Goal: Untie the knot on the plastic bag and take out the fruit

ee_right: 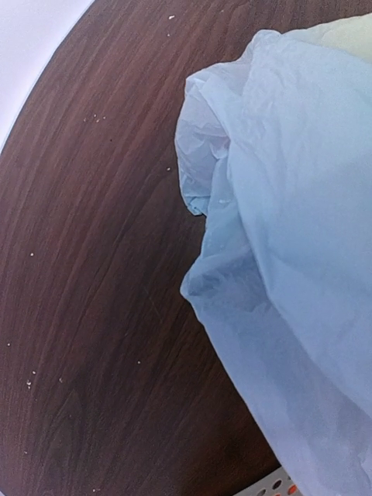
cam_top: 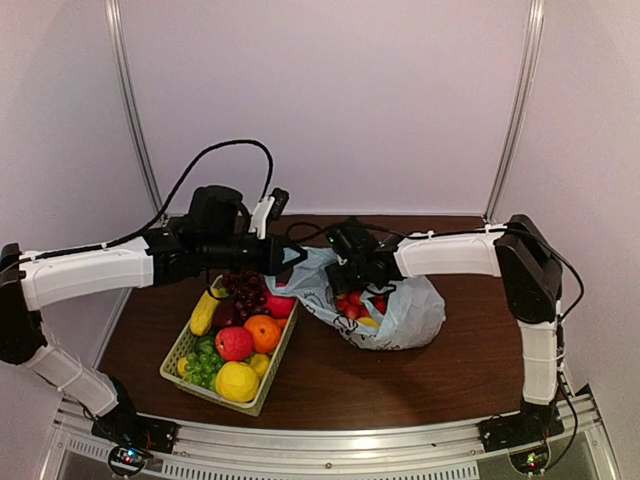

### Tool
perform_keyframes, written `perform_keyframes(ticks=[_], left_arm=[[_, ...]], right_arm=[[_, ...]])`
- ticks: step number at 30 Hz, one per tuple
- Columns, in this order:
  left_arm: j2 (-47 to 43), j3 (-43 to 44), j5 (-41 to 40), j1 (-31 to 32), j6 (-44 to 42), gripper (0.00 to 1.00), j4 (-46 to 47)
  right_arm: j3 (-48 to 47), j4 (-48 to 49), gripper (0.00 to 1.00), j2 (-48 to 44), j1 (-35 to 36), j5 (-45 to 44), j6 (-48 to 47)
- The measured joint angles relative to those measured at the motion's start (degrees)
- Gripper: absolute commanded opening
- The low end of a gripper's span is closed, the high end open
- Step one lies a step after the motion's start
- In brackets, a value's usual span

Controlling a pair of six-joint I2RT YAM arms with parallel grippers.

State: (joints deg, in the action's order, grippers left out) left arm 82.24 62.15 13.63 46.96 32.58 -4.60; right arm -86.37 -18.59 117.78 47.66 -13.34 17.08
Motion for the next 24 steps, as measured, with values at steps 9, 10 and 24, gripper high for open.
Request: perform_keyframes(ticks=[9, 10, 24], left_arm=[[0.9, 0.0, -0.9, 0.0, 0.5, 0.00, -0.2], [0.9, 0.0, -0.9, 0.0, 0.6, 0.00, -0.2], [1.1, 0.0, -2.6, 0.0, 3.5, 0.00, 0.4]], right_arm=[[-3.6, 0.0, 0.25, 4.9, -0.9, -0.2, -1.9], [-3.6, 0.0, 0.20, 4.9, -1.0, -0.2, -2.1], [7.4, 4.0, 0.00, -6.1, -2.1, 4.1, -8.9]])
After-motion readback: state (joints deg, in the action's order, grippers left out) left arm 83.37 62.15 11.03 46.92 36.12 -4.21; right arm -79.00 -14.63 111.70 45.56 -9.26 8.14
